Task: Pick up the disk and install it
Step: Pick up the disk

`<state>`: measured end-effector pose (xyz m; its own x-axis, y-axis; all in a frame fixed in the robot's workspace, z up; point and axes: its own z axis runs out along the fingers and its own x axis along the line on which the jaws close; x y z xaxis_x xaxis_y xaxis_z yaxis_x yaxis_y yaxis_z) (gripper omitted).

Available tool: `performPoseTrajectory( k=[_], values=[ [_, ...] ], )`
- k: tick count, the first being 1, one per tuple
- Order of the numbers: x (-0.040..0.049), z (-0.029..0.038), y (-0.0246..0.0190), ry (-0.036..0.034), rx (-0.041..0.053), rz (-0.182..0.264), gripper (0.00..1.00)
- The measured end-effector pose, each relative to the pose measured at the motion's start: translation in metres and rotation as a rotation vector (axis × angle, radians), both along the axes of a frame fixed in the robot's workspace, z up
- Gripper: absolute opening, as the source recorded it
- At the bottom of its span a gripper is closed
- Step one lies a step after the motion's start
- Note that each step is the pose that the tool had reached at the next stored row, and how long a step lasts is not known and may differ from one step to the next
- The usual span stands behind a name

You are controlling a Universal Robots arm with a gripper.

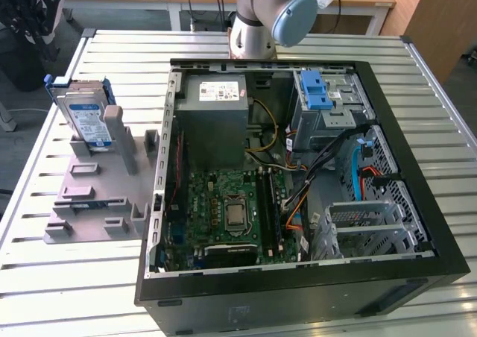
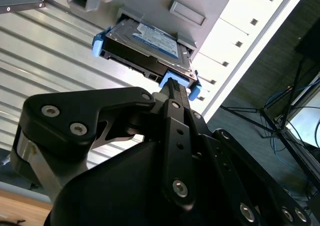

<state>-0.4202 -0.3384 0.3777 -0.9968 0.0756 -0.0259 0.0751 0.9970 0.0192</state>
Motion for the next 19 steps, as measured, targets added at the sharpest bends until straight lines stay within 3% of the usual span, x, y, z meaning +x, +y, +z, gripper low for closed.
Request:
performPoseTrajectory(
  k=[4, 12, 19],
  values=[
    [-0.0003, -0.0001, 0.0, -0.0001, 0.0, 0.008, 0.11],
    [-0.0003, -0.0001, 0.0, 0.0, 0.0, 0.122, 0.11],
    [-0.0003, -0.0002, 0.0, 0.0, 0.0, 0.126, 0.11]
  ],
)
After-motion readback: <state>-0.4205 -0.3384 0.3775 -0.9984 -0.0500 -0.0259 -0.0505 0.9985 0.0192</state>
